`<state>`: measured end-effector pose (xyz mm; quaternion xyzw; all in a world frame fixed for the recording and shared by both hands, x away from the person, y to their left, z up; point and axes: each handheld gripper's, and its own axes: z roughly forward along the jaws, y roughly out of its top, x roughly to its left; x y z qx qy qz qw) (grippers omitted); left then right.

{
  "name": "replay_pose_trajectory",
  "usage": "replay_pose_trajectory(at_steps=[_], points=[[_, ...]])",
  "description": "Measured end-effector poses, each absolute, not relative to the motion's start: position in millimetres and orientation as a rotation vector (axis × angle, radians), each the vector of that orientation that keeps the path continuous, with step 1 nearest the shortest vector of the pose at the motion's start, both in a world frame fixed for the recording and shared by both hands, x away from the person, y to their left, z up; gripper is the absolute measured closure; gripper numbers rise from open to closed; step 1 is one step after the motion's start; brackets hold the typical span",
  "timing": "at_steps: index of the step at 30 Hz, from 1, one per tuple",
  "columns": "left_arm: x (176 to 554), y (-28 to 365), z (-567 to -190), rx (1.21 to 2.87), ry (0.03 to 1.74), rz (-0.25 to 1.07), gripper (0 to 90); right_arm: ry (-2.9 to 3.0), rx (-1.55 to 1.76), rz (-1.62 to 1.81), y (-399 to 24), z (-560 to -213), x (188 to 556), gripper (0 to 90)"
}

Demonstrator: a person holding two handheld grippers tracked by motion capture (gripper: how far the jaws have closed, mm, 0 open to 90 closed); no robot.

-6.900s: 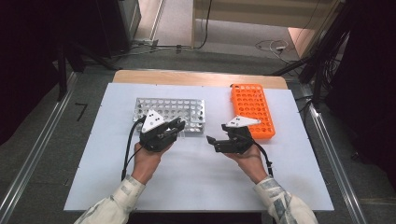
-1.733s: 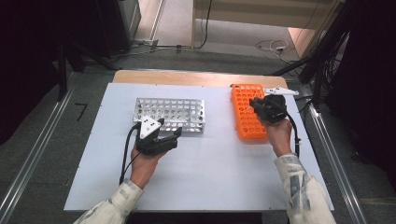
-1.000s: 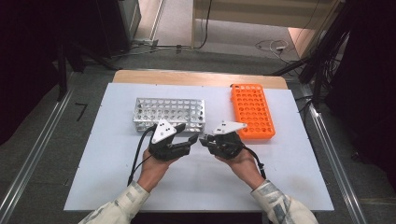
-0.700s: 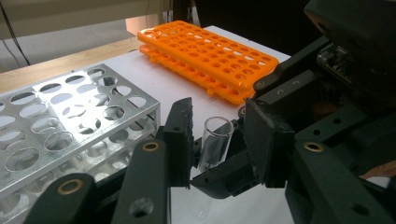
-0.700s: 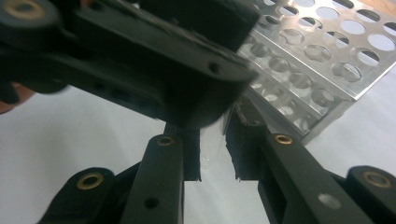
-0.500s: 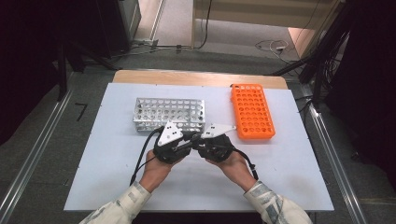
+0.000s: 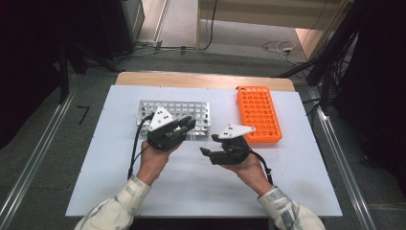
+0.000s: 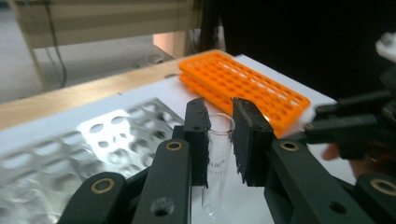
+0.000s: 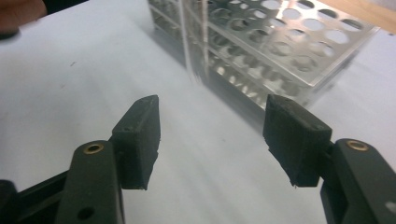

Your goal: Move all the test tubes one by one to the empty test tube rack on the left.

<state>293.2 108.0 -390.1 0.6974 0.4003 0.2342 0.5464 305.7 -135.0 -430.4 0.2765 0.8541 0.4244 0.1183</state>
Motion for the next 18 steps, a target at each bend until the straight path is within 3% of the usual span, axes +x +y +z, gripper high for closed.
replay_pose_trajectory(at_steps=[12, 18], points=[[317, 145, -388, 1.581, 1.093, 0.752, 75.9, 2.454, 0.89, 1.214, -161, -434, 312, 33.7], [324, 145, -399, 1.591, 1.101, 0.781, 75.9, 2.452, 0.881, 1.214, -160, -434, 312, 33.7]])
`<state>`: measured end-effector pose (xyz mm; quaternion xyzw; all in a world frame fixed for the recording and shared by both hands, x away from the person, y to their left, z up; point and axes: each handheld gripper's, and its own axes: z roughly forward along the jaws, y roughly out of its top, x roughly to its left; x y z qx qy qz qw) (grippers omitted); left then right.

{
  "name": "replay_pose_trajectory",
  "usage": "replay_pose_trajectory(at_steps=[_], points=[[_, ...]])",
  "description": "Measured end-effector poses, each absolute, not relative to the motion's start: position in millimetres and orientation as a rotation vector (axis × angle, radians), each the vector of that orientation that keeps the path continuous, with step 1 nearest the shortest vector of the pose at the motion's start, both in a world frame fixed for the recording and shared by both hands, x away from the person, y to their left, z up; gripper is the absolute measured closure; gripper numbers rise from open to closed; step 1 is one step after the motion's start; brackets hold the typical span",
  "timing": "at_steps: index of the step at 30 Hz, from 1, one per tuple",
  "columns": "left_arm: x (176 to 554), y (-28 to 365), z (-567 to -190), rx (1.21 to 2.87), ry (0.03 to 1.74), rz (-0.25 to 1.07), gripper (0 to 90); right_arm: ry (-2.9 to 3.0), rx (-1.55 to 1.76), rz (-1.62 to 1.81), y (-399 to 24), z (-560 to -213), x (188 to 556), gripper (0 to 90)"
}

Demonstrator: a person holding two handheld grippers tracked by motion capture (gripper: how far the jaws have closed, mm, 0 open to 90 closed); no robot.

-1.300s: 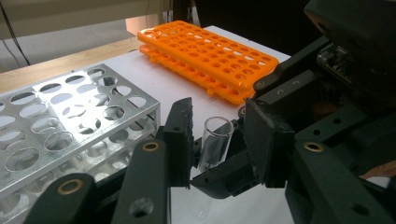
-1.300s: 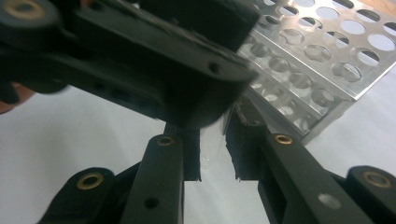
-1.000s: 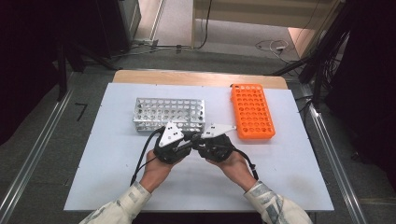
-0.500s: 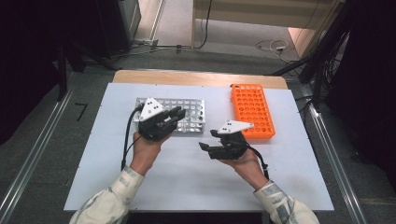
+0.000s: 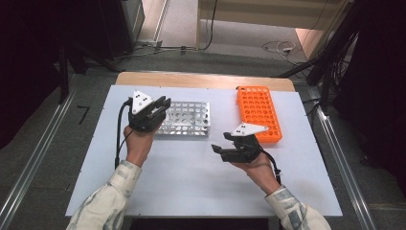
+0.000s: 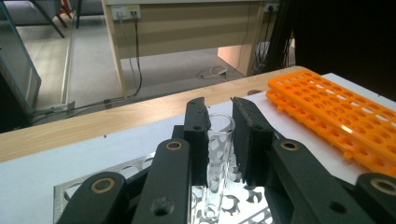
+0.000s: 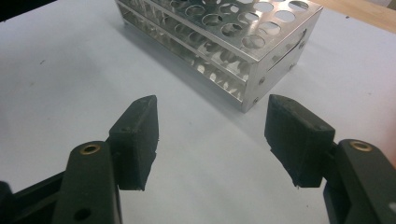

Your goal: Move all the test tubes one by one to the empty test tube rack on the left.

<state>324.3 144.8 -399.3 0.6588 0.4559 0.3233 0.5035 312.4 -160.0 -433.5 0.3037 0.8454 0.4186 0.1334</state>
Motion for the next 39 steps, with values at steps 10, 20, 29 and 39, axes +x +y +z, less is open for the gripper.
replay_pose_trajectory(at_steps=[10, 20, 29, 39], points=[[327, 137, -432, 1.663, 1.129, 0.809, 75.3, 2.456, 0.884, 1.21, -160, -434, 312, 33.7], [324, 135, -434, 1.658, 1.131, 0.781, 63.6, 2.452, 0.901, 1.2, -162, -436, 314, 33.1], [304, 139, -430, 1.603, 1.156, 0.705, 45.6, 2.417, 0.95, 1.184, -172, -440, 320, 31.6], [274, 151, -433, 1.59, 1.214, 0.691, 30.1, 2.347, 1.019, 1.172, -193, -443, 322, 29.1]])
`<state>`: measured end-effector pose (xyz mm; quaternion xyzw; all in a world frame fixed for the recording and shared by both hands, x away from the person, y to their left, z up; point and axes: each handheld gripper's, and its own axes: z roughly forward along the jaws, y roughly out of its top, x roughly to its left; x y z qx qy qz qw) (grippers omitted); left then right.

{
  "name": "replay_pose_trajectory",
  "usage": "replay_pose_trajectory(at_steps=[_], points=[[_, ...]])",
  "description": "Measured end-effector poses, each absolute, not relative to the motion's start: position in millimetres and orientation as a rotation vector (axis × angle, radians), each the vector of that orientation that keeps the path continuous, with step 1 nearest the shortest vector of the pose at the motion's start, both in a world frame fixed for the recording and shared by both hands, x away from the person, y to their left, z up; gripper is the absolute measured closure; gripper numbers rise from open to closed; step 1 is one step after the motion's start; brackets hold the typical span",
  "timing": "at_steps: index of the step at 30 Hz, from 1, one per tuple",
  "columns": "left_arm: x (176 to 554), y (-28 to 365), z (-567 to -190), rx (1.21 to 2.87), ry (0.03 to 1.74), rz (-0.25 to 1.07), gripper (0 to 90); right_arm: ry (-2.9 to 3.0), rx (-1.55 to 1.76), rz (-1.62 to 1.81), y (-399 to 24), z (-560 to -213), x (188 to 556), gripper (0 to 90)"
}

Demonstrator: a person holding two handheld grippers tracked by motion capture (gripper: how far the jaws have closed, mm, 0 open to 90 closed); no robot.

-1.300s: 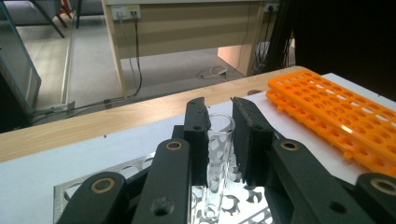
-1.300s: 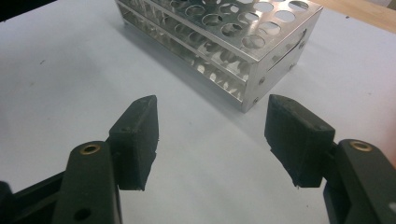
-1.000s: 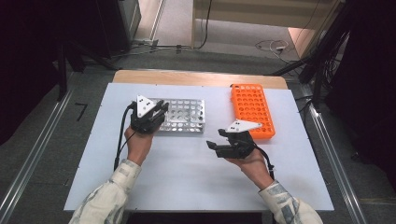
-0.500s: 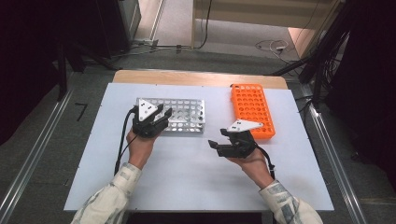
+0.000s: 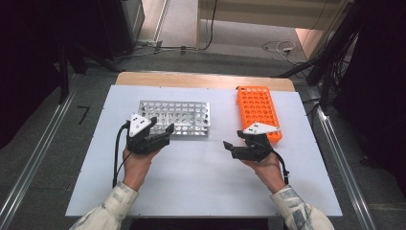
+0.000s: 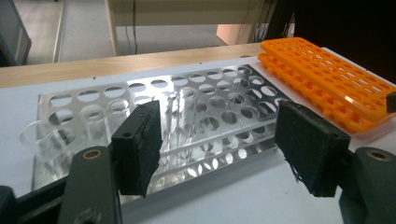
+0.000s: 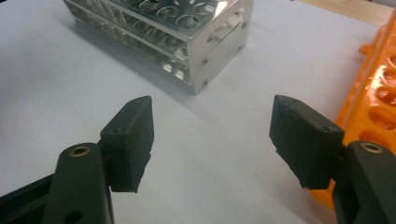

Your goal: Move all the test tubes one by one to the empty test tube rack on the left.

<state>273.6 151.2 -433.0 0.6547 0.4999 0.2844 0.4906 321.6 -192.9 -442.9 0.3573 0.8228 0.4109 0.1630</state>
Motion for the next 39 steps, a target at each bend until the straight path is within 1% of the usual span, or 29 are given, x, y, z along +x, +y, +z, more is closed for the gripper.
replay_pose_trajectory(at_steps=[3, 8, 19, 25, 39], points=[[266, 157, -437, 1.588, 1.239, 0.714, 25.8, 2.33, 1.039, 1.166, -200, -443, 321, 28.3], [255, 171, -443, 1.574, 1.281, 0.744, 23.0, 2.291, 1.065, 1.159, -216, -443, 319, 28.0], [238, 194, -448, 1.54, 1.341, 0.771, 20.6, 2.228, 1.133, 1.141, -251, -446, 313, 24.7], [231, 207, -452, 1.516, 1.378, 0.798, 20.2, 2.195, 1.167, 1.126, -268, -448, 309, 24.5], [220, 224, -458, 1.511, 1.423, 0.811, 19.7, 2.139, 1.225, 1.103, -301, -452, 299, 24.5]])
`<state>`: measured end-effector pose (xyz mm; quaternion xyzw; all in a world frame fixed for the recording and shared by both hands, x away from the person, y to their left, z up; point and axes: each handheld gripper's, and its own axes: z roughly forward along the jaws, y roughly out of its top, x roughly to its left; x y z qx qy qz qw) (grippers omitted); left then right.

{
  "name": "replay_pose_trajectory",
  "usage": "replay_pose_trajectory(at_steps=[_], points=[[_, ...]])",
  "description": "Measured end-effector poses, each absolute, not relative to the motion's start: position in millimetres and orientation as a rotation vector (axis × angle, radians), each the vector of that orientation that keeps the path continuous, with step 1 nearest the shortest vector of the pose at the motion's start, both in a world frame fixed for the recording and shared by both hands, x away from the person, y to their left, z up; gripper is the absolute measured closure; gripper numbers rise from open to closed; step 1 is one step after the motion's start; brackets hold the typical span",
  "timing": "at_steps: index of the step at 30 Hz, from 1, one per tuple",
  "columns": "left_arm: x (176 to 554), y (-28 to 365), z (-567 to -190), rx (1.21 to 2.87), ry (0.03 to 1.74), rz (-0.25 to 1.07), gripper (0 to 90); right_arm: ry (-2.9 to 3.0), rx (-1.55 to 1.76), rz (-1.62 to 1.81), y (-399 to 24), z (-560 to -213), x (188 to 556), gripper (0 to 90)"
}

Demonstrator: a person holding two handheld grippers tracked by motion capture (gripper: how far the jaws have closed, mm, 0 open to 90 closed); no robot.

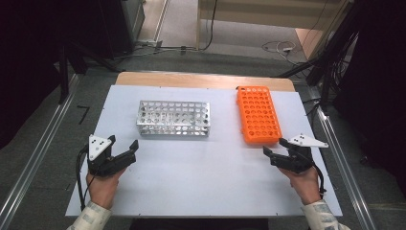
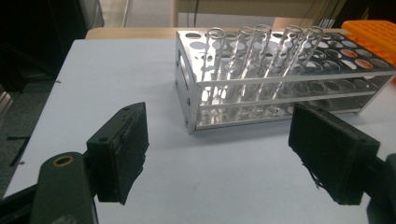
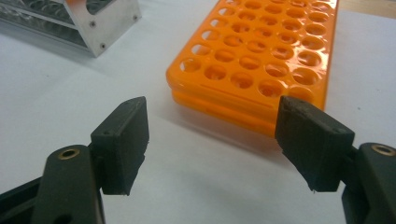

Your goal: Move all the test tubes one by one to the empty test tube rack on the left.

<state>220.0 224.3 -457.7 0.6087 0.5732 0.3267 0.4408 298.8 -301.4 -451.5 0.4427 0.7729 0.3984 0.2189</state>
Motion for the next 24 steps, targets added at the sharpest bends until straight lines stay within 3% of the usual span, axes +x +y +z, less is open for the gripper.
replay_pose_trajectory(at_steps=[24], points=[[196, 252, -466, 1.495, 1.486, 0.854, 19.4, 2.026, 1.391, 1.037, -351, -460, 296, 24.6]])
